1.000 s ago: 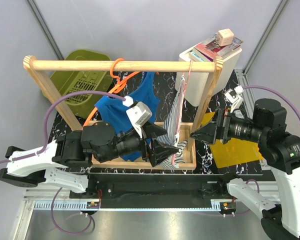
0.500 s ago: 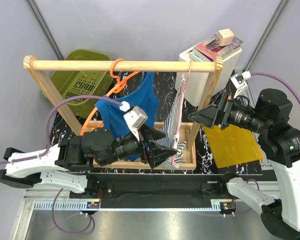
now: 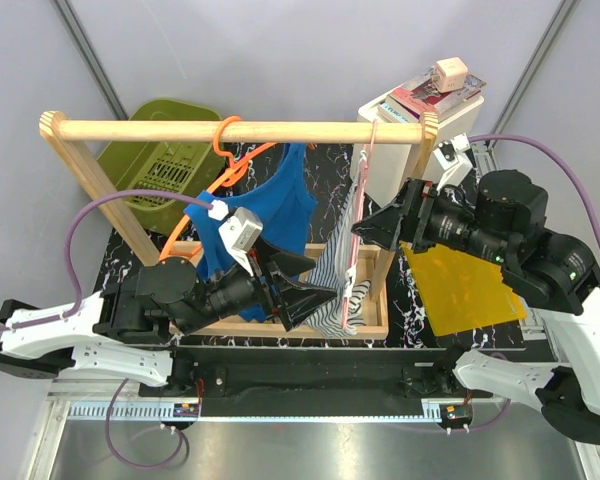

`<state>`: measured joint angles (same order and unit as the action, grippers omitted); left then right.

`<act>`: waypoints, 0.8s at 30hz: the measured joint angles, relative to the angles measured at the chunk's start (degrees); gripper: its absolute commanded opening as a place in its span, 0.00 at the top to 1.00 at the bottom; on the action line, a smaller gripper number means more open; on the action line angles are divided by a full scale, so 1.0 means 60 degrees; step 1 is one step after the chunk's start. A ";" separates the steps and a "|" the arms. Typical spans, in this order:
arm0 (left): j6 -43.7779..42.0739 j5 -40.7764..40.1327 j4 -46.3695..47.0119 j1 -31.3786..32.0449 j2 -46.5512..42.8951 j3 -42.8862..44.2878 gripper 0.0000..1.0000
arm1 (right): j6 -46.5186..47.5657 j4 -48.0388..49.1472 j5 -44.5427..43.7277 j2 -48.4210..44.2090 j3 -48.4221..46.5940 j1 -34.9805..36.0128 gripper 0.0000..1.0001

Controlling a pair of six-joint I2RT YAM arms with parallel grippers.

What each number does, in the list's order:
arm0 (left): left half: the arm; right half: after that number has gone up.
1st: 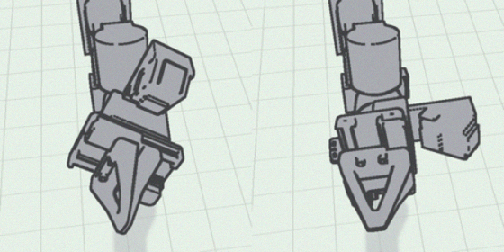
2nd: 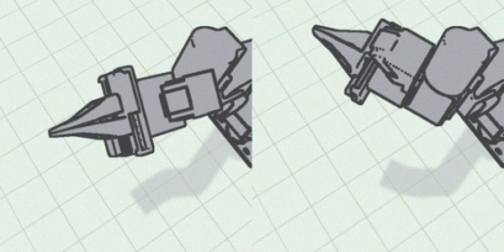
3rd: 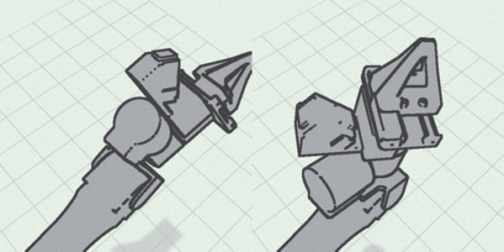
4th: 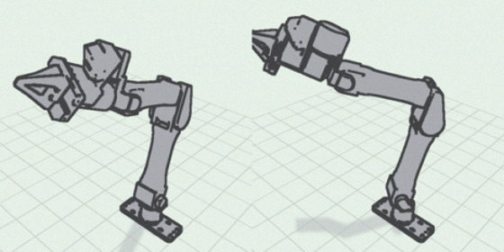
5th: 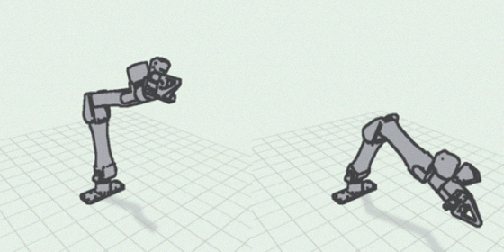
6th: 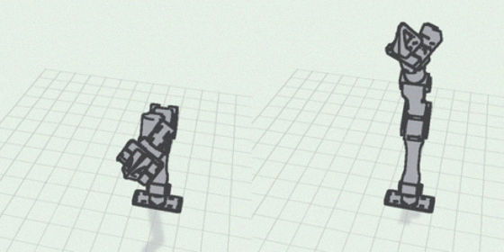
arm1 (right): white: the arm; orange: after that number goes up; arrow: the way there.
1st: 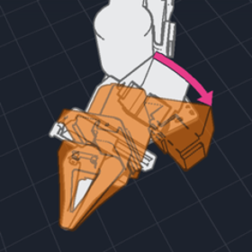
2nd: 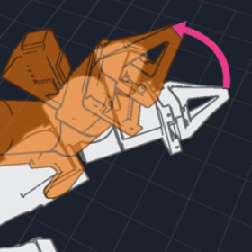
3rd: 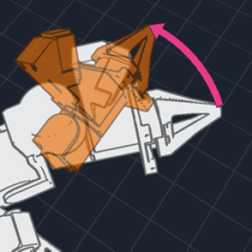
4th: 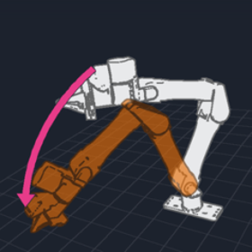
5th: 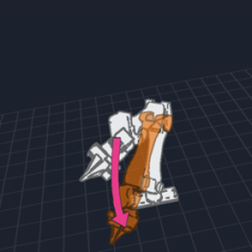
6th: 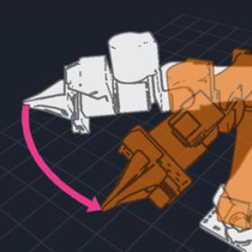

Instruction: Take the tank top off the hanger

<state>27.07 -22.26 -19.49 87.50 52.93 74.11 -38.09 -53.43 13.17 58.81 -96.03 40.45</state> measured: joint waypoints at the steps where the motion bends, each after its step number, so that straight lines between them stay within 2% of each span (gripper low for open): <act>1: 0.0004 -0.0018 -0.0004 0.0004 -0.0011 -0.0004 0.23 | 0.0004 -0.0044 -0.0346 0.0025 -0.0058 0.0233 0.22; 4: 0.0000 -0.0029 -0.0004 0.0004 -0.0011 -0.0025 0.23 | 0.0058 -0.0073 -0.0951 0.0058 -0.0087 0.0503 0.42; 5: 0.0004 -0.0029 0.0004 0.0004 -0.0007 -0.0044 0.23 | 0.0025 -0.0062 -0.1042 0.0062 -0.0087 0.0572 0.46; 15: 0.0117 0.0040 -0.0015 0.0004 0.0091 -0.0058 0.23 | -0.0084 0.0568 -0.1093 -0.0488 0.0656 0.0721 0.33; 24: 0.0226 0.0069 -0.0015 0.0004 0.0091 -0.0066 0.23 | -0.0568 0.1464 -0.0423 -0.2076 0.1530 0.0750 0.30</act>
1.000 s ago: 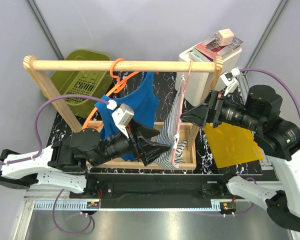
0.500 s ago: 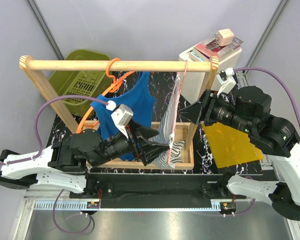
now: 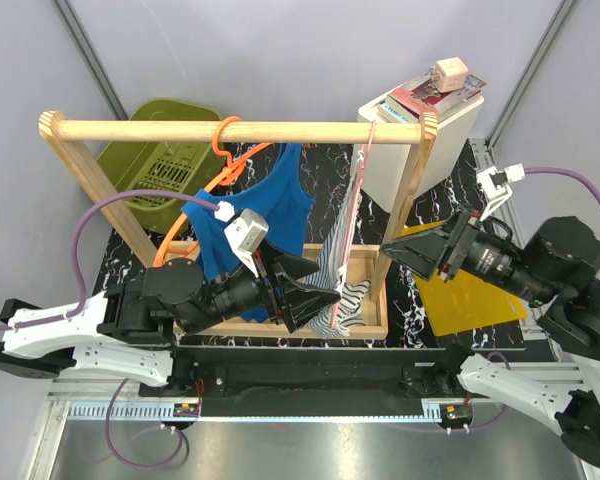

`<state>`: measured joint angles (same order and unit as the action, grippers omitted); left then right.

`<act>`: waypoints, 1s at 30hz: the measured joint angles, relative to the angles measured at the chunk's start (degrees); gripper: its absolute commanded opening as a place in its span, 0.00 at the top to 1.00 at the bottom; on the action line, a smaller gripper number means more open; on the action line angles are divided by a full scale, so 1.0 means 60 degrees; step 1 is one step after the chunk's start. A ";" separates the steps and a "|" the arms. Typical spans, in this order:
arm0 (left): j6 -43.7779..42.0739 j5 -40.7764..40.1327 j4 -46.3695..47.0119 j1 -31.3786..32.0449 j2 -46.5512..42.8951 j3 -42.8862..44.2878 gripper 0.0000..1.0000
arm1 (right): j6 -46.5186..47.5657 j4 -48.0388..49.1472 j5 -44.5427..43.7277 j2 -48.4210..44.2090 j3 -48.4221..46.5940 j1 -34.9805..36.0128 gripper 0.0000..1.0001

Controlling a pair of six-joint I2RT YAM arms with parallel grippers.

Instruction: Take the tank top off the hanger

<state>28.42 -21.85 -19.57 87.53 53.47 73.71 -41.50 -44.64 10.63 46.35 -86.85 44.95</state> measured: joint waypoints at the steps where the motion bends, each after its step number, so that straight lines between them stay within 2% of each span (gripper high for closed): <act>1: 0.0004 -0.0004 0.0000 0.0000 0.0000 0.0000 0.23 | -0.0026 0.0073 0.0076 -0.0084 -0.0044 0.0004 0.29; 9: 0.0011 -0.0098 -0.0007 0.0000 0.0149 -0.0004 0.24 | 0.0022 0.0182 0.0069 0.0659 -0.0474 0.0011 0.24; 18: -0.0117 -0.0754 -0.0033 0.0007 0.0506 0.0109 0.25 | 0.0648 -0.0328 -0.0918 0.1359 -0.0954 0.0055 0.17; 22: -0.0426 -0.1257 -0.0419 0.0007 0.1519 0.1239 0.25 | 0.0903 -0.0401 -0.1410 0.1137 -0.0780 0.0073 0.09; 25: -0.0637 -0.1738 -0.0659 0.0018 0.2182 0.2266 0.29 | 0.1064 -0.0291 -0.1519 0.0506 -0.0157 0.0080 0.02; 30: -0.0874 -0.2506 -0.0976 0.0015 0.2838 0.3526 0.35 | 0.1275 0.0131 -0.1293 -0.0900 0.1395 0.0084 0.00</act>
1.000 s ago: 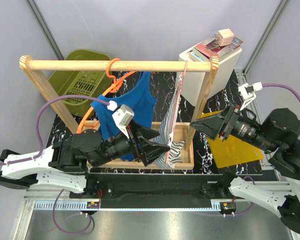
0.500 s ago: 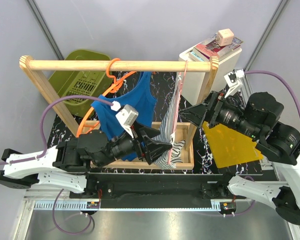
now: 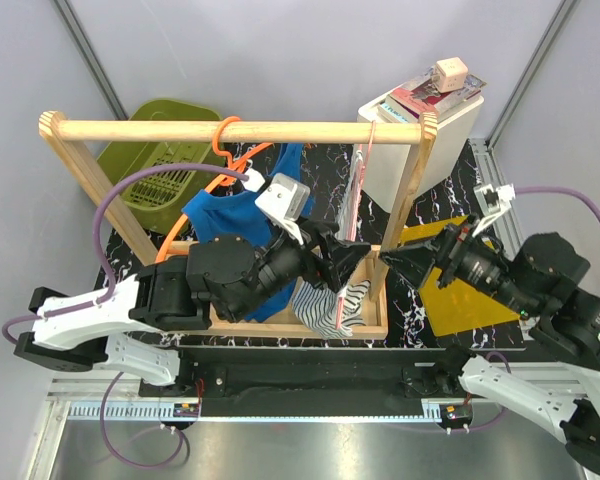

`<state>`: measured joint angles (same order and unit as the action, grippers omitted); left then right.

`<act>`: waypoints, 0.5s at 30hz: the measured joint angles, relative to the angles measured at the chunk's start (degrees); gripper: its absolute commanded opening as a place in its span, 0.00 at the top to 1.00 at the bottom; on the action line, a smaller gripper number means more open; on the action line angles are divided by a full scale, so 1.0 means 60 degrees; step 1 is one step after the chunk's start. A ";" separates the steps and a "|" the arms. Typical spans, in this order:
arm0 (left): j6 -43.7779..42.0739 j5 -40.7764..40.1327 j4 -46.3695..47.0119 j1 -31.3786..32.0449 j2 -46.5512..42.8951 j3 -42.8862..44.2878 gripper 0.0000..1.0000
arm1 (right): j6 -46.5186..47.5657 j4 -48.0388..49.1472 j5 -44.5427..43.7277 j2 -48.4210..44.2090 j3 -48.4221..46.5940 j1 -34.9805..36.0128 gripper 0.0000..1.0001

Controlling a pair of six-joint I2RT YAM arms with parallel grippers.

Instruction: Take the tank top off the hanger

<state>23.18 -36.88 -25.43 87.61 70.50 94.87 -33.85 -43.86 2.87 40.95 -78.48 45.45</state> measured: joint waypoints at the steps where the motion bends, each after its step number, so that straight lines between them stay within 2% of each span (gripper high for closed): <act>1: -0.0040 -0.0149 -0.0051 0.0000 0.0098 0.0146 0.35 | 0.0004 0.0040 0.0036 -0.0215 0.0222 0.0000 0.00; 7: -0.0109 -0.0503 -0.0331 -0.0346 0.0601 0.0368 0.43 | -0.0171 0.0718 0.0412 -0.1457 0.1825 0.0000 0.00; 15: 0.0539 0.0477 -0.0546 -0.1821 0.1191 0.0517 0.63 | -0.0302 0.1592 0.1162 -0.2255 0.3850 0.0007 0.01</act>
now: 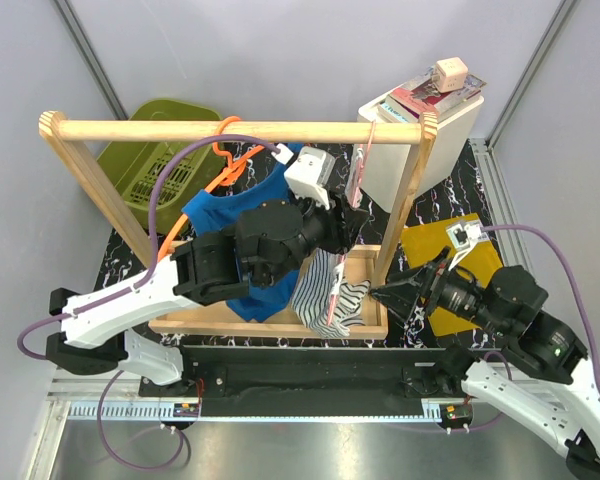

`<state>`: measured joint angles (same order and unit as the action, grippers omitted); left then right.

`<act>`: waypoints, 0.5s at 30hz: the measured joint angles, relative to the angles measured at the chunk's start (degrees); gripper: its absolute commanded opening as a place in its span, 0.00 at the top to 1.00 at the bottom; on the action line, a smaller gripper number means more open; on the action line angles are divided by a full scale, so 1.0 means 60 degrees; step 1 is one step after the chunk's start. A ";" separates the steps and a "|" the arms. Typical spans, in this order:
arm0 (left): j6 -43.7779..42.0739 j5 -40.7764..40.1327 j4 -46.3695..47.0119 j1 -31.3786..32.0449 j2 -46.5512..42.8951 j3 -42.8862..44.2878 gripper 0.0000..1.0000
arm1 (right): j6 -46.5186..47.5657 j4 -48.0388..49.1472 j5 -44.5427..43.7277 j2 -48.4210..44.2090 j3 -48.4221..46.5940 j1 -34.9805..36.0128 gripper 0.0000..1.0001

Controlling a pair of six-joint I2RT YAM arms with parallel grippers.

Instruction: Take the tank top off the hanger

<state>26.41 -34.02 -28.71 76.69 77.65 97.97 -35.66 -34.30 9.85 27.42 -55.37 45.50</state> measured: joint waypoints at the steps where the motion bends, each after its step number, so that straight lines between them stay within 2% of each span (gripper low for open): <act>1: 0.0040 0.0109 0.0004 -0.0095 0.0084 0.0091 0.71 | 0.0000 0.0033 0.0033 -0.0160 0.0270 0.0000 0.00; 6: 0.0080 0.0415 0.0015 -0.0189 0.0248 0.0295 0.88 | -0.0011 0.0062 0.0069 -0.0776 0.1082 0.0000 0.00; 7: 0.0073 0.0423 0.0007 -0.0197 0.0262 0.0313 0.97 | -0.0026 0.0084 0.0069 -0.0871 0.1158 0.0000 0.00; 8: 0.0066 0.0419 -0.0004 -0.0211 0.0270 0.0339 0.99 | -0.0036 0.0109 0.0087 -0.0954 0.1217 0.0000 0.00; 15: -0.0102 0.0255 -0.0055 -0.0273 0.0288 0.0364 1.00 | -0.0142 0.0379 0.0164 -0.1359 0.1501 0.0000 0.00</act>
<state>25.80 -32.49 -29.04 75.05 79.37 100.16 -36.51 -32.03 10.83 19.27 -46.37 45.50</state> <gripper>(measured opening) 0.028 0.994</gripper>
